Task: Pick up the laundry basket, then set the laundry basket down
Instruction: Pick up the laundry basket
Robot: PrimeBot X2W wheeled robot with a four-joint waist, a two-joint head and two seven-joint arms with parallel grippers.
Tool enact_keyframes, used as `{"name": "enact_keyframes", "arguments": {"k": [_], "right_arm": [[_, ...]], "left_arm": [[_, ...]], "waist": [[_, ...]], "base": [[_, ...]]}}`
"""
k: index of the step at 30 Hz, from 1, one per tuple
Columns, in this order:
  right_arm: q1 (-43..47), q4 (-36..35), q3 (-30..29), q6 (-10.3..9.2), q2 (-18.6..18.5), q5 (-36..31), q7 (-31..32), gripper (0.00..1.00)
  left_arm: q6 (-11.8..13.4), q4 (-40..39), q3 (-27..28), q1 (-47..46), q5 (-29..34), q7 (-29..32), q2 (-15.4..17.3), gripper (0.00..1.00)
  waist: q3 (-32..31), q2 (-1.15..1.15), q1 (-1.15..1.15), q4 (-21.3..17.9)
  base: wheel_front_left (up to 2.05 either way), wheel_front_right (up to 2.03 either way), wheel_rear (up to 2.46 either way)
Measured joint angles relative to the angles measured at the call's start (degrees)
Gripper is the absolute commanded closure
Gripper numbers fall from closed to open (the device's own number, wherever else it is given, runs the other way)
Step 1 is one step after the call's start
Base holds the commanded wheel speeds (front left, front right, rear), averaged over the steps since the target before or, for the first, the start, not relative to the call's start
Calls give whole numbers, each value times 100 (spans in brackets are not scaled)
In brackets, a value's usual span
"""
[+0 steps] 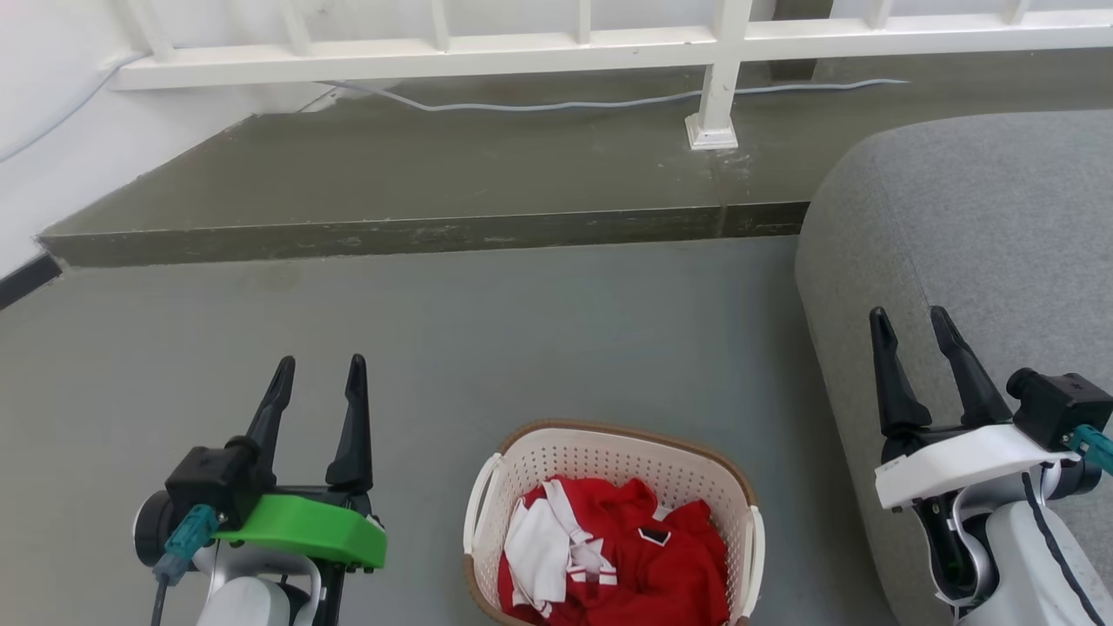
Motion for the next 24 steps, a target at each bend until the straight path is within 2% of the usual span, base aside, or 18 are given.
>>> {"name": "enact_keyframes", "arguments": {"k": [11, 24], "right_arm": [[-67, -41, -31, 3, 8, 0, 0, 0], [-341, -175, -162, 54, -36, 103, 0, 0]], "left_arm": [[52, -138, 9, -3, -32, 0, 0, 0], [59, -124, -193, -560, -31, 0, -1, 0]], "waist": [[322, 0, 0, -104], [1173, 0, 0, -282]], "base": [[0, 0, 0], [0, 0, 0]]}}
